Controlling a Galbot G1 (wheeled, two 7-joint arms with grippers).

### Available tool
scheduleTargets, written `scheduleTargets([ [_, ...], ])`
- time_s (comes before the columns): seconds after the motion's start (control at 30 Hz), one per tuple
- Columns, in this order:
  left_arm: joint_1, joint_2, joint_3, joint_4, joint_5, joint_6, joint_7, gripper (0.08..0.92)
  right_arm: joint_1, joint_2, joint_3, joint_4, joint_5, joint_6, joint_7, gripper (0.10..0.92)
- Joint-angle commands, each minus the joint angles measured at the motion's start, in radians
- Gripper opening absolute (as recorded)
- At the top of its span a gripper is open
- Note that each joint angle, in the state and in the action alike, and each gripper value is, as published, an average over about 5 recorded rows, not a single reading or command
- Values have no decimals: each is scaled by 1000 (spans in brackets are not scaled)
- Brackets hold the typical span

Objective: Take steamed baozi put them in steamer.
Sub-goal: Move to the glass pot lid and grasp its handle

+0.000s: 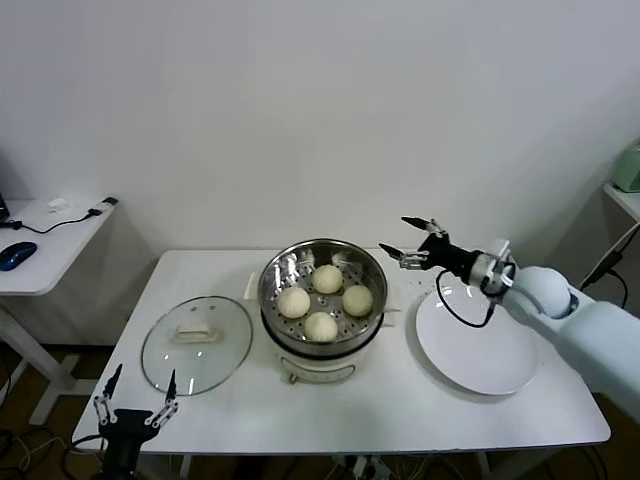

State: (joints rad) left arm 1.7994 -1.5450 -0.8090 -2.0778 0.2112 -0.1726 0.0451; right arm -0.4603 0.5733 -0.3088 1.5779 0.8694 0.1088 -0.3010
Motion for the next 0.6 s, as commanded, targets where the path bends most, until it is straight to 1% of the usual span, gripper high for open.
scheduleTargets([
  [0.03, -20, 0, -29, -11, 273, -1, 1, 823, -700, 148, 726, 129, -181, -35, 70, 823],
  [0.2, -52, 13, -72, 3, 625, -37, -17, 823, -811, 262, 816, 165, -240, -79, 60, 823],
  [0.37, -97, 36, -96, 44, 980, -41, -62, 823, -872, 349, 852, 174, -288, -106, 51, 823],
  [0.6, -164, 77, -62, 143, 1258, 0, -109, 823, -891, 421, 863, 144, -344, -95, 42, 823],
])
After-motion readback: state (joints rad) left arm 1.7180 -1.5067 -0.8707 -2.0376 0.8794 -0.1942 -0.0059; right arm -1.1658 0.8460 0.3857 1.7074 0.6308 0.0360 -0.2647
